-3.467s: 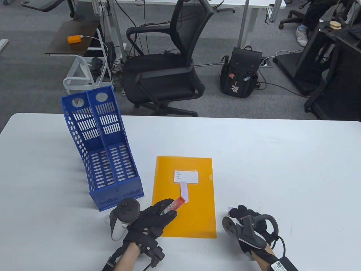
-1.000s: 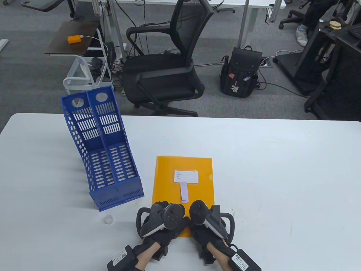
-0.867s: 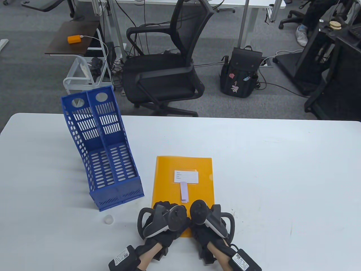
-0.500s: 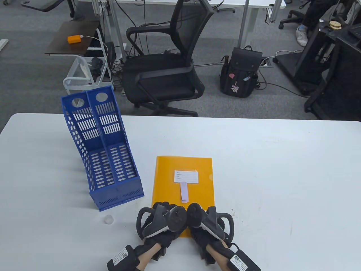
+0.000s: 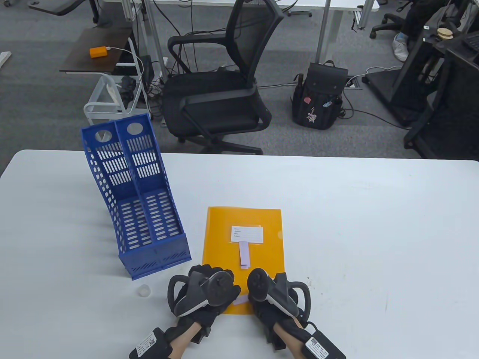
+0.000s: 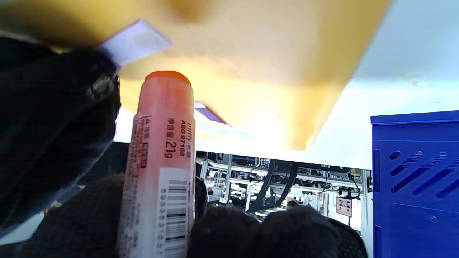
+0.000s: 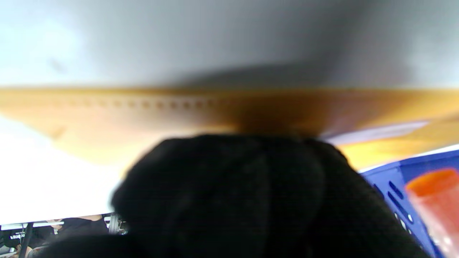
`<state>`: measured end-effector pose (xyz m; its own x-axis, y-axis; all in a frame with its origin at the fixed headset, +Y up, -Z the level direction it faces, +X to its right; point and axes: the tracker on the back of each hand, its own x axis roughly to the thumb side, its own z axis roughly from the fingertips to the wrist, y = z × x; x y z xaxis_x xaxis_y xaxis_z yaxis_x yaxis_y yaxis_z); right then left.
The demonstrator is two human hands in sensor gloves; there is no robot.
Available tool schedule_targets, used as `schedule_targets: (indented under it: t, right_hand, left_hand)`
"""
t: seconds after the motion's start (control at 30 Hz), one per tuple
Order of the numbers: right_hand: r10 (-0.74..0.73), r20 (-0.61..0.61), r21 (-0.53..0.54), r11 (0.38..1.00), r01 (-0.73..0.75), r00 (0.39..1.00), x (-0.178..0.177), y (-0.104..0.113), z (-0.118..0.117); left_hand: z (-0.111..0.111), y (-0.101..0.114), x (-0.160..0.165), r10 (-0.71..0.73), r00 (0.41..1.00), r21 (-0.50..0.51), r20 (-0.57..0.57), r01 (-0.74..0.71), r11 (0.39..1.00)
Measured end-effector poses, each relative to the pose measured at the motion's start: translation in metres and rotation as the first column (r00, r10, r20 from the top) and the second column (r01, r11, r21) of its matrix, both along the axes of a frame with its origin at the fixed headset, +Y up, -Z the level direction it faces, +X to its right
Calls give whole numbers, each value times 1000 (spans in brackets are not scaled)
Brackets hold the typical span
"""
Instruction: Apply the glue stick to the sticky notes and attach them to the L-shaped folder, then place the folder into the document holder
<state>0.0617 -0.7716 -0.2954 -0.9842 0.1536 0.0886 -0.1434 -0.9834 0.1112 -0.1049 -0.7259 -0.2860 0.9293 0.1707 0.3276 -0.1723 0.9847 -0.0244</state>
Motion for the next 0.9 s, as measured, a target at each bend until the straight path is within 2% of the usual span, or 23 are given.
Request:
schedule_targets:
  t: [0.27, 0.5, 0.7, 0.9]
  right_hand:
    - [-10, 0, 2, 1000, 10, 1000, 1, 0, 1]
    - [-14, 1, -1, 1000, 14, 1000, 1, 0, 1]
    - [-1, -3, 9, 1000, 1, 1000, 1, 0, 1]
    - [10, -6, 13, 1000, -10, 1000, 0, 1, 2]
  left_hand:
    - [-6, -15, 15, 55, 998, -95, 21, -52, 994]
    - [-9, -21, 20, 20, 999, -110, 34, -16, 994]
    - [-11, -18, 19, 6, 999, -135, 46, 0, 991]
    - [-8, -16, 15, -49, 997, -119, 58, 55, 991]
